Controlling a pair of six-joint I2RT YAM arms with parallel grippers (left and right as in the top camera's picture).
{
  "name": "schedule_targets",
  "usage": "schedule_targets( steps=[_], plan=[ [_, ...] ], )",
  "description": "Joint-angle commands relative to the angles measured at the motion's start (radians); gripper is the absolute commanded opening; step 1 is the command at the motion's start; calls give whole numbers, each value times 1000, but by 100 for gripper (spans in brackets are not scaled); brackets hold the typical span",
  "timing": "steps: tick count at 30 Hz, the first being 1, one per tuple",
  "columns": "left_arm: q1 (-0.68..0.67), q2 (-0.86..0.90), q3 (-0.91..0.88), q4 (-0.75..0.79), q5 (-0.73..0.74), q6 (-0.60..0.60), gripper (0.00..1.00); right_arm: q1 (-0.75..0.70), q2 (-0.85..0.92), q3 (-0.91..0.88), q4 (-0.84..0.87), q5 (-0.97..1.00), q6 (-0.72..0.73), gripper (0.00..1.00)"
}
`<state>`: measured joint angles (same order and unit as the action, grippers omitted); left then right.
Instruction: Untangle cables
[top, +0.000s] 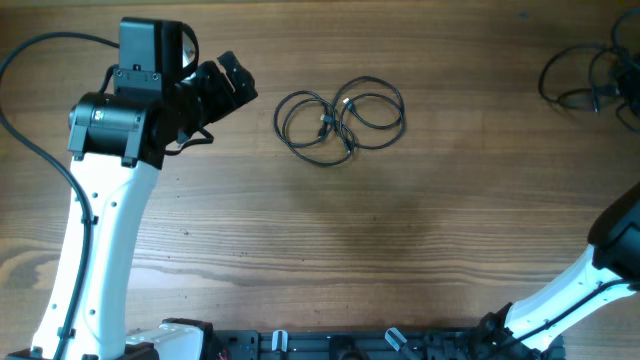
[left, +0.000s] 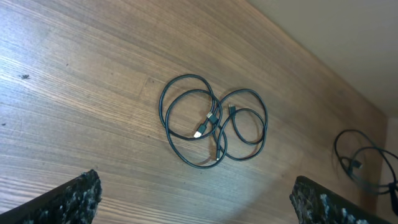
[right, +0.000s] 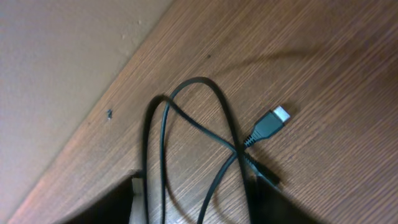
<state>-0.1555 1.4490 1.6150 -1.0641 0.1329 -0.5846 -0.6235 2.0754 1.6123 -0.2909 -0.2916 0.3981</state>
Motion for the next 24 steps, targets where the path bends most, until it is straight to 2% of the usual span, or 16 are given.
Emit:
schedule_targets(
  steps=[1, 4, 8, 11, 14, 16, 19, 24],
  plan=[
    [-6, 10, 11, 11, 13, 4, 100, -10, -37, 7, -19, 5, 21, 86],
    [-6, 10, 11, 10, 13, 4, 100, -29, -108, 7, -74, 46, 98, 93],
    [-6, 10, 10, 10, 12, 5, 100, -39, -224, 7, -150, 117, 102, 95],
    [-6, 10, 10, 10, 12, 5, 100, -39, -278, 7, -278, 165, 104, 95],
    [-6, 11, 8, 10, 12, 5, 100, -32, -285, 7, -368, 72, 94, 89],
    [-6, 17, 8, 10, 12, 5, 99, -9, -285, 7, -388, -82, 20, 86],
    [-21, 53, 7, 10, 13, 6, 97, 104, -288, 7, -433, -252, -74, 84],
    [-67, 110, 7, 18, 16, 78, 95, 318, -288, 7, -486, -271, -160, 82]
  ],
)
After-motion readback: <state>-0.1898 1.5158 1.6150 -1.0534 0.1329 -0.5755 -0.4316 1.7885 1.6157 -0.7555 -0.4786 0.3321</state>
